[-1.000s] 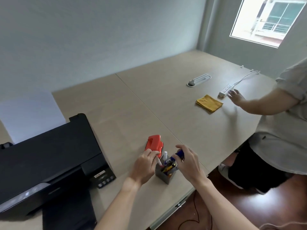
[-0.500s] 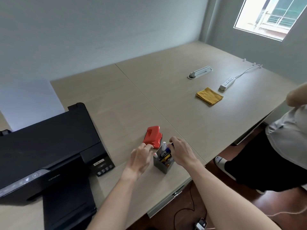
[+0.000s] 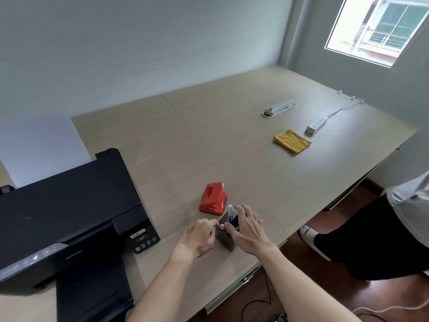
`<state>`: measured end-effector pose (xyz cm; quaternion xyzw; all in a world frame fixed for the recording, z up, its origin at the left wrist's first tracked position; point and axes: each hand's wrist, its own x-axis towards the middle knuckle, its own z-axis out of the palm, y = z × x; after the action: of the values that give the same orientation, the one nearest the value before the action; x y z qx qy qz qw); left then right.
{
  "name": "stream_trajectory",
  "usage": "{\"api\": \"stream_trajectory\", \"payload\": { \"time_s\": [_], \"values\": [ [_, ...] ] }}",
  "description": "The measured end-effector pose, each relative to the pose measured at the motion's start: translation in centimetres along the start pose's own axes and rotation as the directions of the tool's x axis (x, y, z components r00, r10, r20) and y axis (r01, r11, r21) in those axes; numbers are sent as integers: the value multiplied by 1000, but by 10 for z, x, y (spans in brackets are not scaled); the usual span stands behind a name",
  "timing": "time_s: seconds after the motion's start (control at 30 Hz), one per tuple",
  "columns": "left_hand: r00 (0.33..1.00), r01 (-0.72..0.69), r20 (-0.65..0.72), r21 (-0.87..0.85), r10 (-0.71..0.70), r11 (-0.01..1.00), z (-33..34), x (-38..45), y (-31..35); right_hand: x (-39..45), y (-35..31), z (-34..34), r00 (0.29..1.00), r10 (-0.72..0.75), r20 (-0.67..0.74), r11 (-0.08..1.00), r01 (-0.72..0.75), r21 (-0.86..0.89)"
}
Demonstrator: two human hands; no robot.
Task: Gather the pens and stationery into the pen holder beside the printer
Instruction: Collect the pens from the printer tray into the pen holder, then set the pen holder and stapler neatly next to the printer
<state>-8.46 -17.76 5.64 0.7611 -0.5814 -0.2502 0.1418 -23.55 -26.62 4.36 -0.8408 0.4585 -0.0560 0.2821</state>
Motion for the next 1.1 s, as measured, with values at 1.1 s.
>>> {"api": "stream_trajectory", "payload": {
  "time_s": [1.1],
  "values": [
    [878,456,-5,-298,-479,839,-7,-67,-120,56,-130,72,976,-33,214,984,-6,180]
  ]
}}
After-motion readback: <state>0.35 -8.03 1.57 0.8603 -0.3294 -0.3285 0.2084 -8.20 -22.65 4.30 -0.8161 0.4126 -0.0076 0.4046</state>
